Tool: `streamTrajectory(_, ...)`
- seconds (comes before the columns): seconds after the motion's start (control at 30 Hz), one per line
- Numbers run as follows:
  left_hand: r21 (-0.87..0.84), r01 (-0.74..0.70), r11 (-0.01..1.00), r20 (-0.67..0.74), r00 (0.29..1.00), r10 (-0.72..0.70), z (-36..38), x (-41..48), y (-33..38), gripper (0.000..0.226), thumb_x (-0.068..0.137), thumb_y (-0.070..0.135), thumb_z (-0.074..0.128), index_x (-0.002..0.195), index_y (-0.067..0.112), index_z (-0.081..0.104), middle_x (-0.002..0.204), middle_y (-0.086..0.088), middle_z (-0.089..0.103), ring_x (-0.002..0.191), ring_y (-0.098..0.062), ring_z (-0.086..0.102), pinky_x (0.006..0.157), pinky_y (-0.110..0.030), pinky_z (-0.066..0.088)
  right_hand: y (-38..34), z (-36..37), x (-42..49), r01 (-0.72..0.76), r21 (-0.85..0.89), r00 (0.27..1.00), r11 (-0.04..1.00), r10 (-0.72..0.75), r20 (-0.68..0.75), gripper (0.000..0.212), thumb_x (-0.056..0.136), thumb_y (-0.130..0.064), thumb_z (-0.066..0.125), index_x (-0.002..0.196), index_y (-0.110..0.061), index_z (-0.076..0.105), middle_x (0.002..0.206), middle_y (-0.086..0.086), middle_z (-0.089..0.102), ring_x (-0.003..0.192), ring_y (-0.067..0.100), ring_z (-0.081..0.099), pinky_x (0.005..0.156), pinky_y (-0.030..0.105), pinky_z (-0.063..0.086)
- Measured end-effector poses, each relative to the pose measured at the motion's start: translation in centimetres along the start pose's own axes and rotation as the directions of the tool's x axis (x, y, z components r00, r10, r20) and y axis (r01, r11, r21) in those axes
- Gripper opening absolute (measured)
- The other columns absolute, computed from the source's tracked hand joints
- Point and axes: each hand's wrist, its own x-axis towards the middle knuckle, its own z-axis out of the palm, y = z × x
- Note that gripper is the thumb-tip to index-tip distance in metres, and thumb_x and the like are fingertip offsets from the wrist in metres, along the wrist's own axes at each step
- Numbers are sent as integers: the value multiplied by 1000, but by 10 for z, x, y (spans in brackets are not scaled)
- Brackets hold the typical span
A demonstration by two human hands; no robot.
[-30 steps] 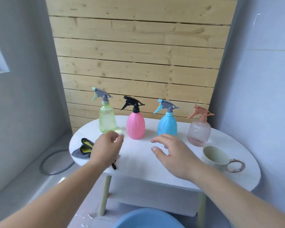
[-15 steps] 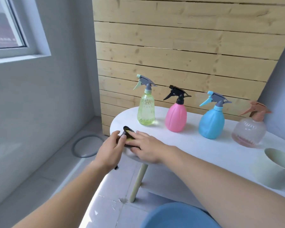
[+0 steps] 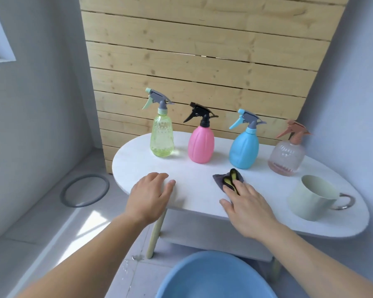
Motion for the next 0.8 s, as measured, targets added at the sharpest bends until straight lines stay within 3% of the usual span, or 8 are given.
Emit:
streamTrajectory(0.1,36,-40,999,29,999,39,12,0,11,49,108,51,34,143,25,57,149,2,55,142,-23,43,121,-42,29,23,4,-1,-159,37,987,987,158,17,57,101,-53,20,153,-29,25,160,6,18,148,31,14,121,42,17)
streamTrajectory(0.17,73,-62,995,53,997,58,18,-1,16,48,108,53,30,141,32,58,148,7,53,146,-21,38,126,-48,19,17,5,6,-180,74,984,981,178,30,59,102,-52,19,155,-28,18,163,7,12,150,35,5,123,44,11)
streamTrajectory(0.23,121,-77,990,85,994,67,24,-1,21,45,108,53,27,136,38,58,147,8,49,149,-20,32,126,-54,10,3,4,12,-74,80,997,994,72,25,59,102,-50,20,156,-29,13,165,5,8,151,34,1,123,44,8)
streamTrajectory(0.33,186,-85,979,102,993,67,26,-1,25,43,107,54,25,133,44,57,151,6,44,150,-21,27,124,-57,9,-15,-2,10,146,134,986,980,-155,58,53,103,-50,24,154,-34,24,167,0,6,153,27,-1,123,41,6)
streamTrajectory(0.43,215,-73,974,96,994,53,31,0,26,47,105,57,20,132,45,56,153,3,42,151,-22,26,123,-59,11,-9,-4,-9,209,68,973,976,-214,80,56,104,-50,21,156,-28,21,167,1,1,154,24,-6,124,40,1)
streamTrajectory(0.53,235,-64,970,93,995,43,34,0,26,46,106,57,21,135,45,54,155,2,40,152,-23,25,123,-58,11,11,-2,-31,80,-17,992,997,-77,101,65,103,-53,15,158,-19,11,167,8,-2,153,27,-7,124,41,-1)
streamTrajectory(0.67,244,-71,967,82,995,52,31,0,25,78,84,70,-1,133,47,55,154,3,42,150,-23,28,121,-56,14,36,-3,-43,-136,-63,982,989,143,124,71,101,-57,13,158,-14,9,166,15,0,153,34,-4,124,44,3)
streamTrajectory(0.8,253,-68,965,70,996,52,32,0,26,81,81,71,-2,133,48,56,155,3,43,150,-24,29,120,-54,16,46,-1,-39,-204,-34,971,978,207,122,73,101,-57,10,158,-11,11,165,18,0,152,37,-2,124,46,3)
